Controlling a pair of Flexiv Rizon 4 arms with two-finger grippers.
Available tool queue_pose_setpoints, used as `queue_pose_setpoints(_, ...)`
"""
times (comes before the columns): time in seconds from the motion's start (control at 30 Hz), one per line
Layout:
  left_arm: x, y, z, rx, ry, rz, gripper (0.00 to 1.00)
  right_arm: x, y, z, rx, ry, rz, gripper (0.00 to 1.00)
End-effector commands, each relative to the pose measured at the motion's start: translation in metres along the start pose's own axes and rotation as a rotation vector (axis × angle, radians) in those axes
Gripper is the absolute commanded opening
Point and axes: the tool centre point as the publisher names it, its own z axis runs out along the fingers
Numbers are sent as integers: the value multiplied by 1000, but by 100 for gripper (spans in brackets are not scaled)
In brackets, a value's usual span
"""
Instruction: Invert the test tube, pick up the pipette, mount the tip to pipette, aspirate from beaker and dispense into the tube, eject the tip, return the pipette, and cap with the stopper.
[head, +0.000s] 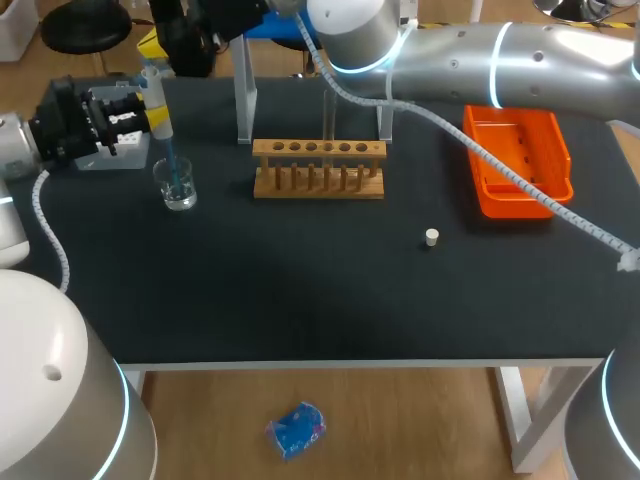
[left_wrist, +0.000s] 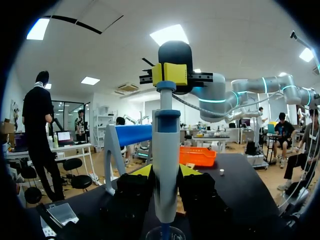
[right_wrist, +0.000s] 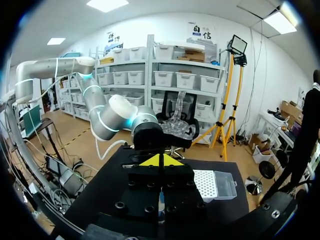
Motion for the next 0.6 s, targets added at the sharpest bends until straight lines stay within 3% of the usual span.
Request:
queue_pose_setpoints(0.03, -1, -2, 0, 2, 0, 1, 0, 1, -4, 0, 2, 4, 4, 0)
queue_pose_setpoints(0.6, -1, -2, 0, 2, 0, 1, 0, 5, -12, 2, 8, 12, 24, 0)
